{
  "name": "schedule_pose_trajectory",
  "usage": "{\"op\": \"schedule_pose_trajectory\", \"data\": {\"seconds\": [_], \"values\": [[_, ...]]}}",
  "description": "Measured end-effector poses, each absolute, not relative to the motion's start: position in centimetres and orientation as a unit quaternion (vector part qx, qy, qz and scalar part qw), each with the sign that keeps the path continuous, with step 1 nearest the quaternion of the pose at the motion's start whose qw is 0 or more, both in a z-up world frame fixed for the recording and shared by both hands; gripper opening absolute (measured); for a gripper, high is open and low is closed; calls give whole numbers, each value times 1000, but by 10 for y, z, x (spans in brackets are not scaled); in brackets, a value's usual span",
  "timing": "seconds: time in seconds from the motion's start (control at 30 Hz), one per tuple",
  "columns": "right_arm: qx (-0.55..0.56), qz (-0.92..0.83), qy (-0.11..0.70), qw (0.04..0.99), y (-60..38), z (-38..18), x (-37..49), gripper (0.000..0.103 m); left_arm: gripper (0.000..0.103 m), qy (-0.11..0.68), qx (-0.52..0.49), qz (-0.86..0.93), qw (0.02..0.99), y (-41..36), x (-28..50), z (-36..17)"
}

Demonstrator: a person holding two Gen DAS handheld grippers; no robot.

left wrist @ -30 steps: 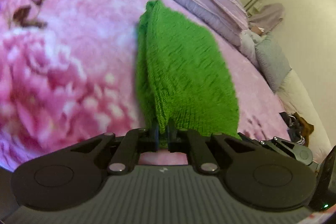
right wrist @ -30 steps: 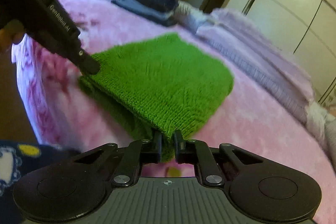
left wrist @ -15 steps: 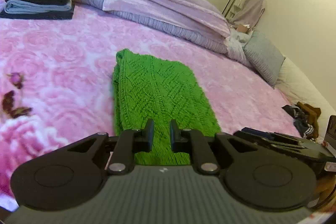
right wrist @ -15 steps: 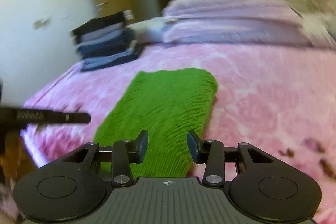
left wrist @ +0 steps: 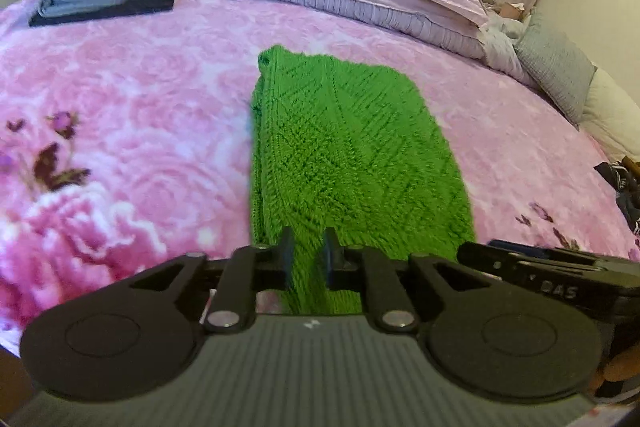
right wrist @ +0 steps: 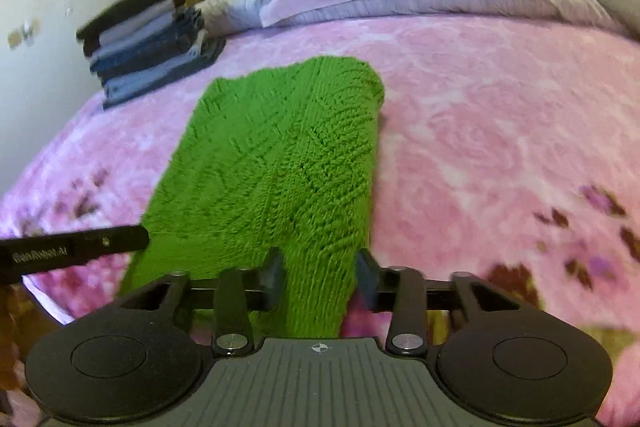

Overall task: Fold large clothes
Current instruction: 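Lower the folded side onto the vest and open the left gripper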

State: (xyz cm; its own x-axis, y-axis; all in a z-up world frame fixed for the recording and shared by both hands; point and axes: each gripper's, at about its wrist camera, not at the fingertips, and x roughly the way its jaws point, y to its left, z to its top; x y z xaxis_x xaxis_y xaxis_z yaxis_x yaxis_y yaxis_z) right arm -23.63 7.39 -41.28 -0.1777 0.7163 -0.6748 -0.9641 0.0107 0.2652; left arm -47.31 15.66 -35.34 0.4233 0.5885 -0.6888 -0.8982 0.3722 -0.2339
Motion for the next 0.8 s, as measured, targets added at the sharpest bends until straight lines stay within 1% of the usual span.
{"op": "schedule_pose_trajectory", "data": {"seconds": [0.07, 0.1, 0.13, 0.23, 0.3, 0.5, 0.8], "values": [[-147, 683, 368, 614, 56, -404, -231, 57, 15, 255, -301, 472, 789, 144, -477, -343], [-140, 683, 372, 612, 50, -401, -230, 59, 19, 256, -302, 471, 788, 139, -479, -339], [-136, 683, 375, 612, 43, -397, -229, 60, 26, 259, -304, 474, 785, 133, -481, -335], [-142, 681, 374, 614, 23, -386, -230, 61, 34, 265, -299, 478, 782, 112, -483, -325], [-146, 683, 368, 614, 11, -378, -234, 62, 37, 272, -289, 481, 782, 98, -482, -319], [-157, 689, 345, 618, -27, -361, -244, 63, 39, 279, -276, 473, 789, 63, -483, -308], [-153, 686, 330, 630, -55, -352, -246, 63, 40, 276, -260, 467, 799, 33, -486, -296]]}}
